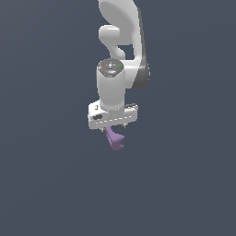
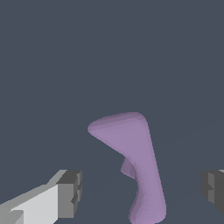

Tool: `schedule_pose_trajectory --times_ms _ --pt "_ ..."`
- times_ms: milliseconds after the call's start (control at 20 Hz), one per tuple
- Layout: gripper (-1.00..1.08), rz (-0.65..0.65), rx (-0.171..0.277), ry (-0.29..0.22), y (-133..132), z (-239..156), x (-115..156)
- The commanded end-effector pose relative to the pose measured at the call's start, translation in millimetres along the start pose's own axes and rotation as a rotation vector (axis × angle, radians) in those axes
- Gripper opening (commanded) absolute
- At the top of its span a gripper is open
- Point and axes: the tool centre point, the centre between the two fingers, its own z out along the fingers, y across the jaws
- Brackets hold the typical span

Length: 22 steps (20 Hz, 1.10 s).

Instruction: Pick up the object and move it to a goal position.

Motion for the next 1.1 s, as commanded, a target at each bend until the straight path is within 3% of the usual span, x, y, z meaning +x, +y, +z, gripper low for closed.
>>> schedule_pose_trajectory --times_ms 0,500,1050 --pt "1.00 -0.058 0.002 -0.005 -0.9 3.7 -3.4" --pt "1.00 -0.199 0.007 -0.017 -3.5 12.6 -11.7" --pt "1.00 -0.213 0.008 -0.018 -3.9 23.0 -13.0"
